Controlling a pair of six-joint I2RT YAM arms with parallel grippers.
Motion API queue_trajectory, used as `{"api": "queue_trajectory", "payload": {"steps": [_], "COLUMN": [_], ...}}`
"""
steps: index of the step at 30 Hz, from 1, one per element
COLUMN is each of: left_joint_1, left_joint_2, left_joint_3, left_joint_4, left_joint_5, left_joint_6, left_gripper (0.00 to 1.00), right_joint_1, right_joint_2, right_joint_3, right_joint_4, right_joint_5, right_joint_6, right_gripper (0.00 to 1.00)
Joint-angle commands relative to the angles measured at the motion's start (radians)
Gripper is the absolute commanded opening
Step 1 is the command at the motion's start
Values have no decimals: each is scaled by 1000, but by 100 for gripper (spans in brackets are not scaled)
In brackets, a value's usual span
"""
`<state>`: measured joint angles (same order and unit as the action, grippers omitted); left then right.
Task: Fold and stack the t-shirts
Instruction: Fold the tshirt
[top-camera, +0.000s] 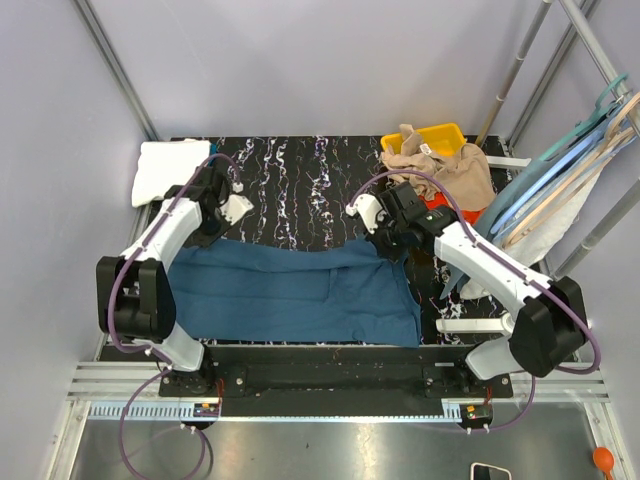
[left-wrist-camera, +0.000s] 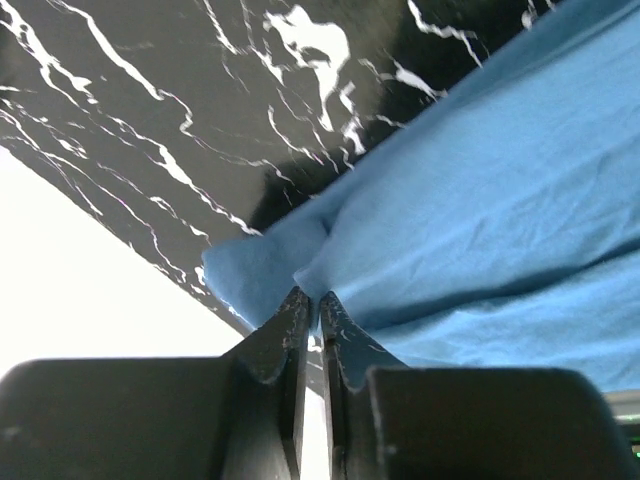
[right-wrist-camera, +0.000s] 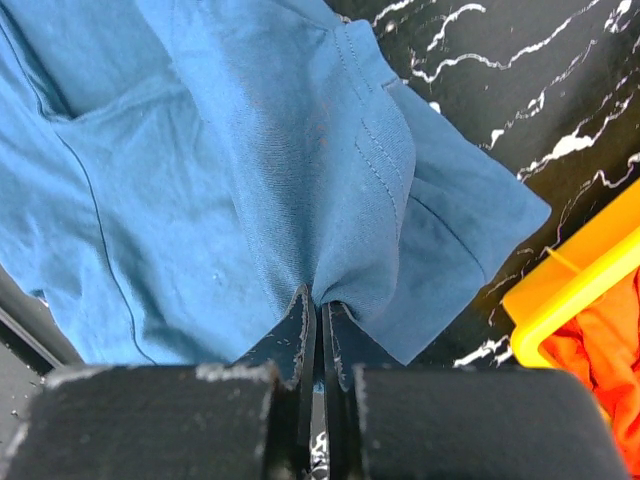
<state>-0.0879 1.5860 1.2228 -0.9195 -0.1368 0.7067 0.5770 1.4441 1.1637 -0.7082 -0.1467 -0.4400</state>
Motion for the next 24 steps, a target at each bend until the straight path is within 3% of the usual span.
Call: {"api": "queue_trajectory", "payload": {"steps": [1, 10, 19, 24], "left_joint_1": [-10, -36, -70, -78], "left_joint_2": [-66, -86, -77, -75], "left_joint_3": [-31, -103, -155, -174], "left_joint_4": [-16, -22, -38, -62], "left_joint_5": [-66, -103, -110, -130], "left_joint_6": [-7, 5, 0, -7], "left_gripper": [14, 19, 37, 40], "right_joint_1": [11, 12, 43, 55], "right_joint_2": [-73, -77, -51, -42], "right_joint_3": [-33, -73, -110, -130], "right_joint_4": [-17, -63, -62, -63], "right_joint_5": [18, -47, -68, -67], "right_joint_6": [-23, -9, -9, -19], "right_gripper": [0, 0, 0, 0]}}
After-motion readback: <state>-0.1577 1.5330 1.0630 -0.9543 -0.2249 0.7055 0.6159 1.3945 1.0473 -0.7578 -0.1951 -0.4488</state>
